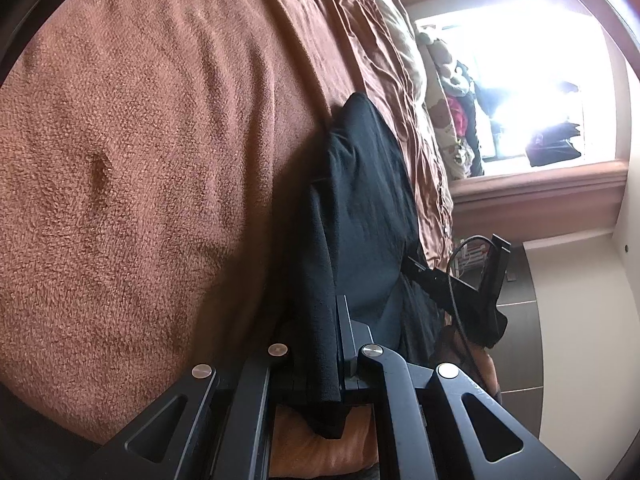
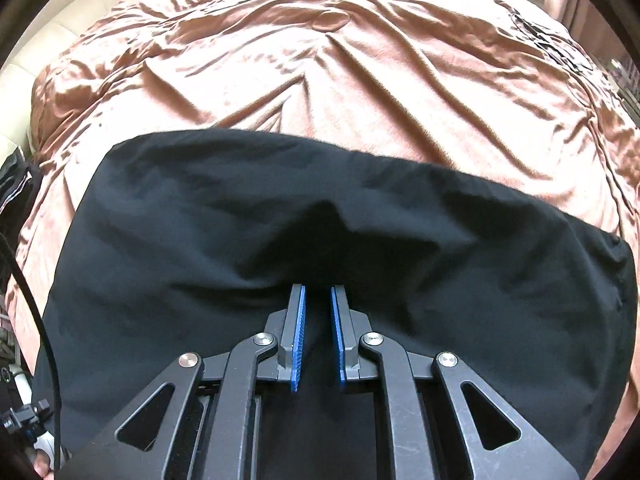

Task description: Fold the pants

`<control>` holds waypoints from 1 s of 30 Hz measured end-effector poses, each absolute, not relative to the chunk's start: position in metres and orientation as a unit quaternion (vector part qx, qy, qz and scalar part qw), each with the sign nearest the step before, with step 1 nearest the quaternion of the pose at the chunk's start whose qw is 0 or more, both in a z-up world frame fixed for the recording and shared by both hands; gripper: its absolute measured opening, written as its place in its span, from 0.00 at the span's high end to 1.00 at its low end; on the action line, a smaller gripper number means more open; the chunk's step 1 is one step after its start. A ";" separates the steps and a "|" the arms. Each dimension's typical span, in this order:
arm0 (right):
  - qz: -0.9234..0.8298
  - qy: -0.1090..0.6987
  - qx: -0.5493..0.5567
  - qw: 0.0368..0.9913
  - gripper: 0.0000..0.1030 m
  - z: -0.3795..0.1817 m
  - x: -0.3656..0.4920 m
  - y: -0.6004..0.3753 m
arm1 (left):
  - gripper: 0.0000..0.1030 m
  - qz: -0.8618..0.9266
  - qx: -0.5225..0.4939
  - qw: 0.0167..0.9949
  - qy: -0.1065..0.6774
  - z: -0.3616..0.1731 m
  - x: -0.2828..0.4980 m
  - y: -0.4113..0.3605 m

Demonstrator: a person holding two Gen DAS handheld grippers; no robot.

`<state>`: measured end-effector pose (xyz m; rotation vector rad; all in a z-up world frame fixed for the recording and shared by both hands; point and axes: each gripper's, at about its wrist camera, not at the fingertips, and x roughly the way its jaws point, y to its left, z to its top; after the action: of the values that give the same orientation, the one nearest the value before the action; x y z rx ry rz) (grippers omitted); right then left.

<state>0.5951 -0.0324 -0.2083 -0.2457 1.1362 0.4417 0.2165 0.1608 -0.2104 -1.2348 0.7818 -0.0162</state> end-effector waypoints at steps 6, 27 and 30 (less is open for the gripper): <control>0.180 0.517 -0.108 0.830 0.91 -0.186 0.596 -0.042 | 0.93 -0.007 -0.565 0.744 0.357 -0.213 0.213 0.165; 0.256 0.565 -0.063 0.782 0.91 -0.204 0.499 -0.084 | 0.93 -0.012 -0.568 0.744 0.353 -0.213 0.210 0.176; 0.259 0.566 -0.057 0.781 0.91 -0.202 0.487 -0.089 | 0.93 -0.011 -0.568 0.743 0.352 -0.212 0.210 0.178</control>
<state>0.4875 -0.0893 -0.2018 -0.1238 1.2224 0.5585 0.2096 0.1778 -0.2121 -1.2452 0.7722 -0.0250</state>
